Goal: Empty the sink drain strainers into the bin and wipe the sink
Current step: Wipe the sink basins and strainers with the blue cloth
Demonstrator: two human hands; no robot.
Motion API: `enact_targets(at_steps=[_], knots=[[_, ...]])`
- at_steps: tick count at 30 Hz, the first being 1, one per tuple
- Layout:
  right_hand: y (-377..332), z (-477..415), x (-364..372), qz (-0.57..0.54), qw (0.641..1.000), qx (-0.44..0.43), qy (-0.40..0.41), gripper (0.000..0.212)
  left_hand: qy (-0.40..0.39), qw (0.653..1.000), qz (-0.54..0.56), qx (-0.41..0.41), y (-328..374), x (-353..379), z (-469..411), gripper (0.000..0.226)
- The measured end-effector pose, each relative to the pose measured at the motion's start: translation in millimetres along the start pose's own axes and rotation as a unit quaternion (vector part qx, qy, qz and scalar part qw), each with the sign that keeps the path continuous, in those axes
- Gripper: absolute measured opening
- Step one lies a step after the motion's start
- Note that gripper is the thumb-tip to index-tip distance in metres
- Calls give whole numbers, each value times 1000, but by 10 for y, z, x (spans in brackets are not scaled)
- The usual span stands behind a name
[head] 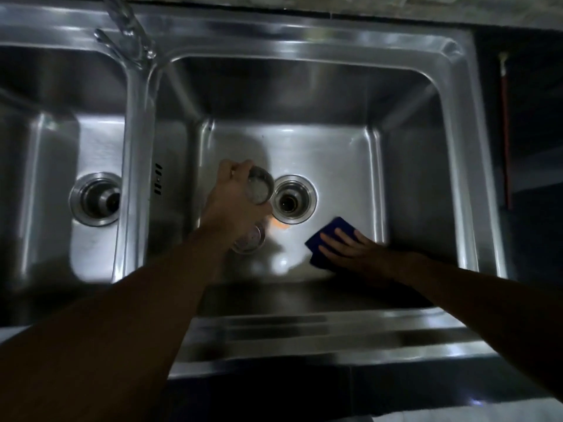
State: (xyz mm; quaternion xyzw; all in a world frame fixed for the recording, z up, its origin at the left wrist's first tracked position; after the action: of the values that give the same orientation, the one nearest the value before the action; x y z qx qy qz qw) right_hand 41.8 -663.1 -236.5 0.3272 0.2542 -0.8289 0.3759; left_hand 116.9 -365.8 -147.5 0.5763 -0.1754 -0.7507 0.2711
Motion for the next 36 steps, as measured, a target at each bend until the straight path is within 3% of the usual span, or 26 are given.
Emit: enact_targets(at_steps=[2,4,6,8,11,16,23,25,29,33,36], knots=[[37,-20,-52,9,1000,-18,13,110,2,1000,0,15,67,33,-181,80],[43,-52,-89,-8,999,-11,31,98,21,998,5,62,211,75,-337,69],[172,-153,-211,-64,990,96,76,82,14,998,9,64,309,198,-544,77],[379,-256,-392,-133,958,227,115,82,-3,999,13,52,395,351,-756,90],[546,-393,-476,-190,927,300,120,86,-16,997,10,68,559,588,-1012,92],[361,-344,-395,-182,919,323,135,84,-34,996,31,82,781,886,-1235,94],[76,-268,32,-237,940,241,42,93,-84,991,74,66,920,939,-1271,111],[130,-267,12,-229,943,236,49,93,-81,994,46,61,870,798,-1213,105],[230,-304,-104,-228,939,247,75,91,-49,995,-61,65,537,348,-847,68],[174,-277,-174,-199,940,267,73,92,-197,963,-183,3,118,235,-126,97],[105,-258,-206,-211,942,256,54,94,-219,947,-233,-33,-99,268,187,99]])
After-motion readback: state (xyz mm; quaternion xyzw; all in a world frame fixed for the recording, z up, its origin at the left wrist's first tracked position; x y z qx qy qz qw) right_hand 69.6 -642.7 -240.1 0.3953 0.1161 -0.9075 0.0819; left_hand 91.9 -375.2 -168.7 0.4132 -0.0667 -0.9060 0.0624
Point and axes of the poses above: each hand's wrist, its own z-axis away from the middle knuckle, its own x-axis out of the palm, y = z × x, the point moved 5 cm from there along -z, towards the middle knuckle, and after that the axes turned 4 degrees about -z, right-handed, at the moved point
